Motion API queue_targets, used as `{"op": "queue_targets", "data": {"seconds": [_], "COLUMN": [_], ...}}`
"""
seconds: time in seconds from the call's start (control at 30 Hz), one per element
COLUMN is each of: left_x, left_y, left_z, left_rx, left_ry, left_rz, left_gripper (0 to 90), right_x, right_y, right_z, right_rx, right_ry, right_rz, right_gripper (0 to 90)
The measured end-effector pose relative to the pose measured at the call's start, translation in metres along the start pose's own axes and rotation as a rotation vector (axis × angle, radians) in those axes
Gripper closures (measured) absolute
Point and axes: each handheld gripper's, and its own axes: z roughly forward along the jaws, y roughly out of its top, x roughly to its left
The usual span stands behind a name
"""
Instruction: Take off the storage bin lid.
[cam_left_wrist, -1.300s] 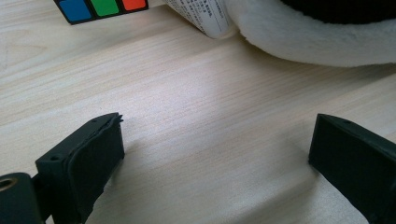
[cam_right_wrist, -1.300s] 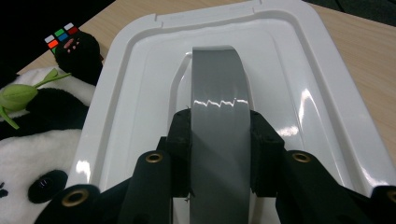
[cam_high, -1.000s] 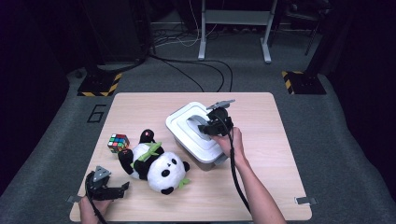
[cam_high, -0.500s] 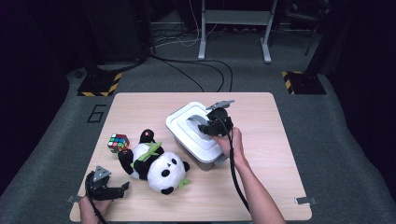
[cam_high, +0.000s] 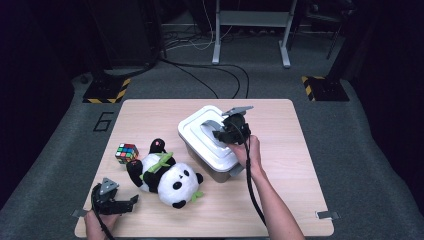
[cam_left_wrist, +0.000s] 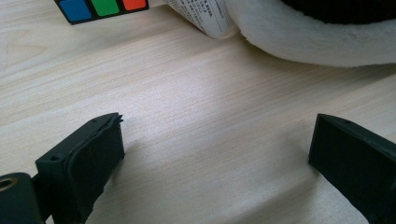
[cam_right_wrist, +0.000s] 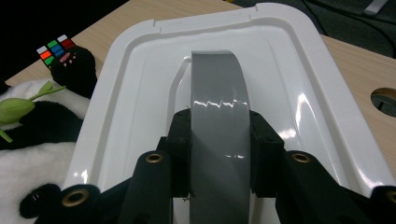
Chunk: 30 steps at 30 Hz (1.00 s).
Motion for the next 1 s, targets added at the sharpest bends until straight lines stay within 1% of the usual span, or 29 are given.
{"op": "queue_targets", "data": {"seconds": [0.03, 0.07, 0.13, 0.4, 0.57, 0.63, 1.0], "left_x": [0.0, 0.0, 0.0, 0.0, 0.0, 0.0, 0.0], "left_y": [0.0, 0.0, 0.0, 0.0, 0.0, 0.0, 0.0], "left_z": [0.0, 0.0, 0.0, 0.0, 0.0, 0.0, 0.0], "left_rx": [-0.001, 0.004, 0.004, 0.004, 0.006, 0.003, 0.004], "left_ry": [0.002, 0.002, 0.002, 0.003, 0.002, 0.002, 0.003], "left_rz": [-0.001, -0.001, 0.0, 0.0, 0.002, -0.001, 0.0], "left_gripper": [3.1, 3.0, 3.0, 3.1, 3.0, 3.0, 3.1], "right_x": [-0.001, -0.001, -0.003, -0.005, -0.009, -0.011, -0.019], "right_y": [0.001, 0.001, 0.002, 0.001, 0.002, 0.003, 0.005], "right_z": [-0.002, -0.003, -0.006, -0.014, -0.019, -0.024, -0.036], "right_rx": [-0.012, -0.009, -0.012, -0.026, -0.035, -0.039, -0.056], "right_ry": [0.001, 0.002, 0.001, -0.005, -0.014, -0.02, -0.046], "right_rz": [-0.002, 0.005, 0.001, 0.012, 0.009, 0.015, 0.018], "right_gripper": [66.5, 66.5, 66.5, 66.5, 66.5, 66.5, 66.5]}}
